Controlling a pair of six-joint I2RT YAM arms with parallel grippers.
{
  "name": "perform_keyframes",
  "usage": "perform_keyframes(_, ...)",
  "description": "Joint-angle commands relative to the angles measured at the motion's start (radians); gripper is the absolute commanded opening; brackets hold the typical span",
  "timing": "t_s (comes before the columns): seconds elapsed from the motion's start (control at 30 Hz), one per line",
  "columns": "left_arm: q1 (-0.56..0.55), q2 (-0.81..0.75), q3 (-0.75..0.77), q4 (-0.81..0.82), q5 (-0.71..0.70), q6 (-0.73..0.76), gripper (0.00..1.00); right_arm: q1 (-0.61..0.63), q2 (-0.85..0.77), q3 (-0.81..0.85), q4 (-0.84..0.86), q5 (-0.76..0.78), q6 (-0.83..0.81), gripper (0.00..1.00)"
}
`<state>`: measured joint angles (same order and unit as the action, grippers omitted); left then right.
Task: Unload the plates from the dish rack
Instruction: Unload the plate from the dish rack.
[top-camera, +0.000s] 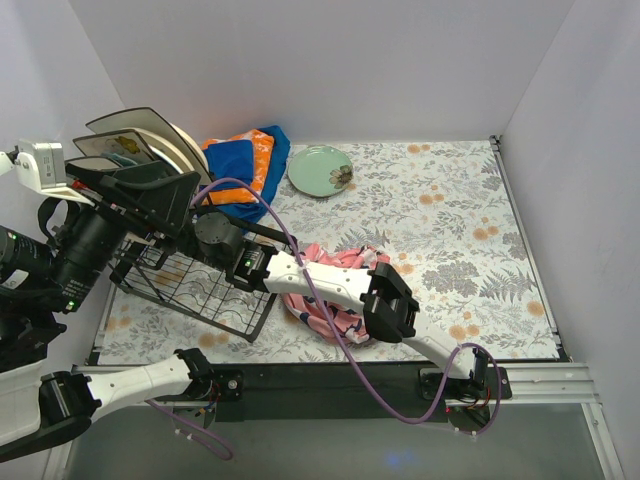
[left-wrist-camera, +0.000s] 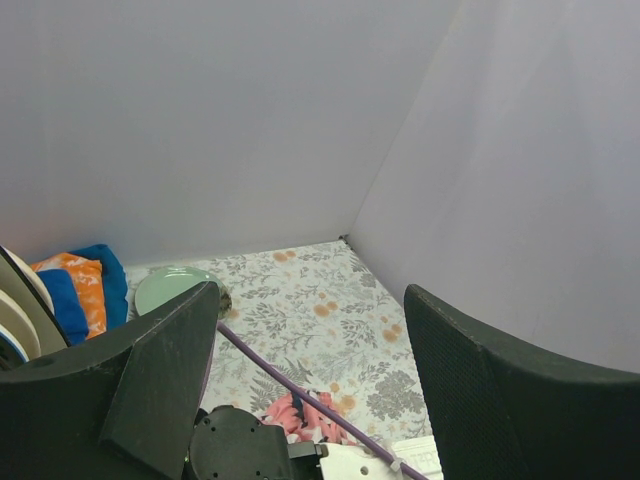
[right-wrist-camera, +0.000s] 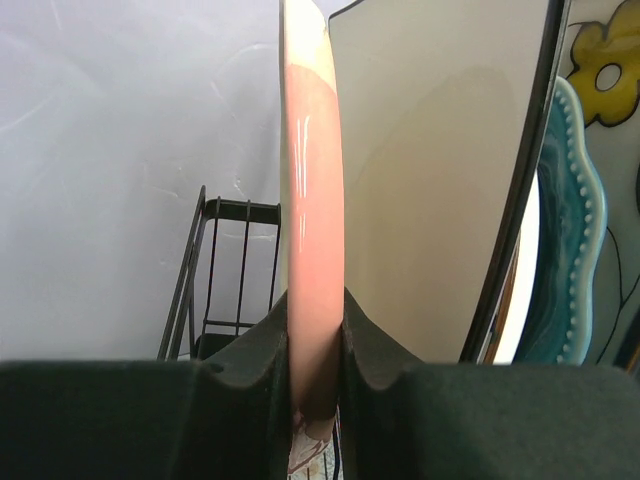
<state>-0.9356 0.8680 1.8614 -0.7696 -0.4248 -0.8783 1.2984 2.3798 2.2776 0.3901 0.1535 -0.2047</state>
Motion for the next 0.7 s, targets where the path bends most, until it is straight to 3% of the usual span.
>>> perform_keyframes(0.0,0.003,0.003,0.004,0.006,0.009,0.016,0.73,-0.017,-0.007,0.022,0.078,-0.012,-0.081,0.01)
perform_keyframes(0.67,0.003,0.012,0.007,0.009,0.009,0.016,0.73,-0.027,-0.109,-0.038,0.211,-0.097,-0.098,0.01)
